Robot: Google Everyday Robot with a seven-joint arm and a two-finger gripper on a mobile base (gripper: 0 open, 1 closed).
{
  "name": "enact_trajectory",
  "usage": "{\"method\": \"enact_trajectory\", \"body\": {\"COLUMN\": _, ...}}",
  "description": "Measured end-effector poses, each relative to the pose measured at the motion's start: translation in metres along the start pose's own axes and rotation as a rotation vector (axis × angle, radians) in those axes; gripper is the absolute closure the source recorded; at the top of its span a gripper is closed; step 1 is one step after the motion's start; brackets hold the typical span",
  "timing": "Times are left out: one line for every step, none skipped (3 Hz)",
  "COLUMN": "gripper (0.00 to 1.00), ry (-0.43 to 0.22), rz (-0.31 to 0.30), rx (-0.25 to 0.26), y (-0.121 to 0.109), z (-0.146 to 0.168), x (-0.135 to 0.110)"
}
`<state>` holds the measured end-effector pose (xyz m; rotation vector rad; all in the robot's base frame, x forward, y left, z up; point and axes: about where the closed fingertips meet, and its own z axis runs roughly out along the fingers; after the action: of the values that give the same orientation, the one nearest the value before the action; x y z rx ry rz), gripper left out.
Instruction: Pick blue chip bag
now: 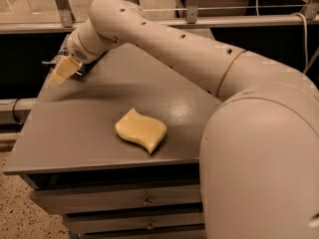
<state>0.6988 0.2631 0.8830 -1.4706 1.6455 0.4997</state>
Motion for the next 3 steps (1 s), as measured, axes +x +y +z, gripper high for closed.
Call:
{"method": "enact_trajectory", "body": {"gripper": 0.0, "ry": 0.008, "rz": -0.015, "rx": 0.015, "y": -0.007, "z": 0.018, "x": 0.006}}
{"method": "enact_trajectory", "body": {"gripper": 0.18, "ry": 0.034, "rz": -0.021, "rx": 0.033, "y": -0.017, "z": 0.03, "x": 0.018}}
{"method": "enact_trajectory", "body": {"gripper": 0.49, "ry": 0.051, "rz": -0.033, "rx": 0.059, "y": -0.03, "z": 0.033, "x": 0.026}}
